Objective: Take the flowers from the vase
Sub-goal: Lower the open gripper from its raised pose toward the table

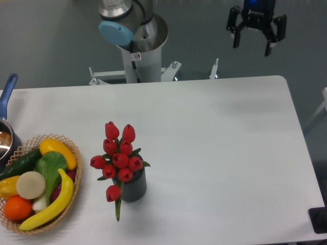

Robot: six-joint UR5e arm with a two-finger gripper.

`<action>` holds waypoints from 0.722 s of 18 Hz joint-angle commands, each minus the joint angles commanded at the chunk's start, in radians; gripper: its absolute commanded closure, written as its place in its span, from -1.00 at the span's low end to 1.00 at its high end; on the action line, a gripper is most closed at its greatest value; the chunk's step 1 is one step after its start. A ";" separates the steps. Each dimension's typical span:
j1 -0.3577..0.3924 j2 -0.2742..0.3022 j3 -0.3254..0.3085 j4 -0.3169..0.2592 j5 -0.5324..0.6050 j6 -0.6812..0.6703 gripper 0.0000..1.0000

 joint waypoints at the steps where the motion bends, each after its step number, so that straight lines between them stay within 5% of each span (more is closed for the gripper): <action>1: -0.012 -0.005 0.002 0.020 -0.005 -0.026 -1.00; 7: -0.101 -0.049 0.002 0.141 -0.005 -0.288 -1.00; 13: -0.152 -0.074 0.002 0.169 -0.005 -0.388 -1.00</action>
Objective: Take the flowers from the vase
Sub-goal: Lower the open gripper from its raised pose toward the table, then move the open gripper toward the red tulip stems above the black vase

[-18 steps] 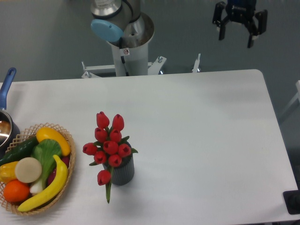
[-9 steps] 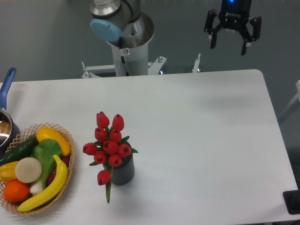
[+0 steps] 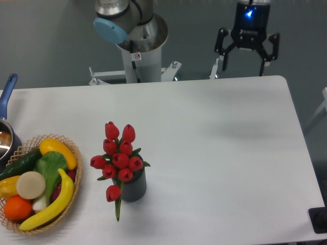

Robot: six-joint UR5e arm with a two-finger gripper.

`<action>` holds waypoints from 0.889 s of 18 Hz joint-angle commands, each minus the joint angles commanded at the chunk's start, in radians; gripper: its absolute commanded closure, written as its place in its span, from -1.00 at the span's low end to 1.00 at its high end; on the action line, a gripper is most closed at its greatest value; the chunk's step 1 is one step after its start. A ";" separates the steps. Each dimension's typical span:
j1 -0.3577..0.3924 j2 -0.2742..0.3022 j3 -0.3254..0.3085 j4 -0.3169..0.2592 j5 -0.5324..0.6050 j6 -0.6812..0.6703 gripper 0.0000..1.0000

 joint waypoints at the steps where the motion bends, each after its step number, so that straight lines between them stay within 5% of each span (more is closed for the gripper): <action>1: -0.008 -0.005 0.000 0.008 0.000 -0.008 -1.00; 12: -0.245 -0.086 -0.015 0.124 -0.021 -0.078 -1.00; 16: -0.261 -0.087 -0.041 0.141 -0.162 -0.075 -1.00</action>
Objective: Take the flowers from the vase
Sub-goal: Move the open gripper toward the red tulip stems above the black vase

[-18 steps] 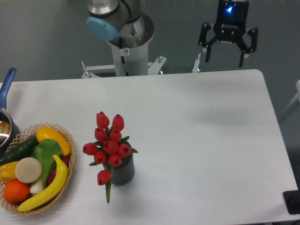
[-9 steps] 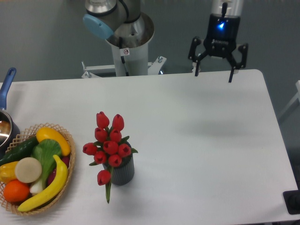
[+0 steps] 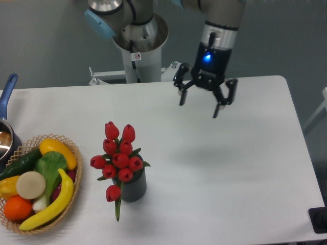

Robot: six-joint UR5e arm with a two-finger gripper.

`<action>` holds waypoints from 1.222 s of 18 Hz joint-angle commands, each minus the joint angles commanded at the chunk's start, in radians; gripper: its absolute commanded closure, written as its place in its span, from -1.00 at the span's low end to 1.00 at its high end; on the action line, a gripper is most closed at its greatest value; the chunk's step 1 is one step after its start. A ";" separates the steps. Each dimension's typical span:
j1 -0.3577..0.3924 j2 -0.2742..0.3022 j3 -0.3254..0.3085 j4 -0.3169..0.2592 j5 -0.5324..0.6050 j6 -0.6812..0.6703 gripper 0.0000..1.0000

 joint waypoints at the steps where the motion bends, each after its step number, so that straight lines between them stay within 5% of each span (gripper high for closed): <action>1: 0.000 -0.005 -0.005 0.012 -0.026 0.002 -1.00; 10: -0.081 -0.077 -0.026 0.065 -0.133 0.175 -1.00; 22: -0.083 -0.184 -0.040 0.068 -0.323 0.150 -1.00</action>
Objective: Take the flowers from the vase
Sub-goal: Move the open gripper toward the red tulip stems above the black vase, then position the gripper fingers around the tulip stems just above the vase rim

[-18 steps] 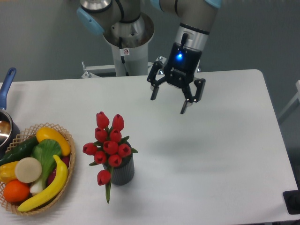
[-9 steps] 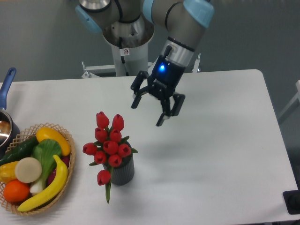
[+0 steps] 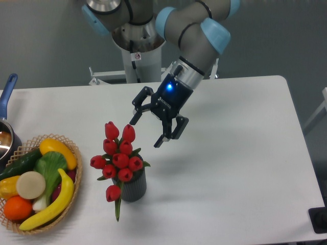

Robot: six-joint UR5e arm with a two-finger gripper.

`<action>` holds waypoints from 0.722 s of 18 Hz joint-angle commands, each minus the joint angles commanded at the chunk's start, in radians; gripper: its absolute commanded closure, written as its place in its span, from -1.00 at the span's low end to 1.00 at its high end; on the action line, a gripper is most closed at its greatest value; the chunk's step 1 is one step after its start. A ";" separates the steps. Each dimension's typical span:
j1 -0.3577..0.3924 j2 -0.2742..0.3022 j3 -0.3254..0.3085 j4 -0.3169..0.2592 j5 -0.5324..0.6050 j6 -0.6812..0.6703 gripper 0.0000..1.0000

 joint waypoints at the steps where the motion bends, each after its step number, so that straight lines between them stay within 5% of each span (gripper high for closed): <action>1: 0.000 -0.006 0.000 0.000 0.000 -0.002 -1.00; 13: -0.005 -0.086 0.061 0.008 -0.006 -0.011 -1.00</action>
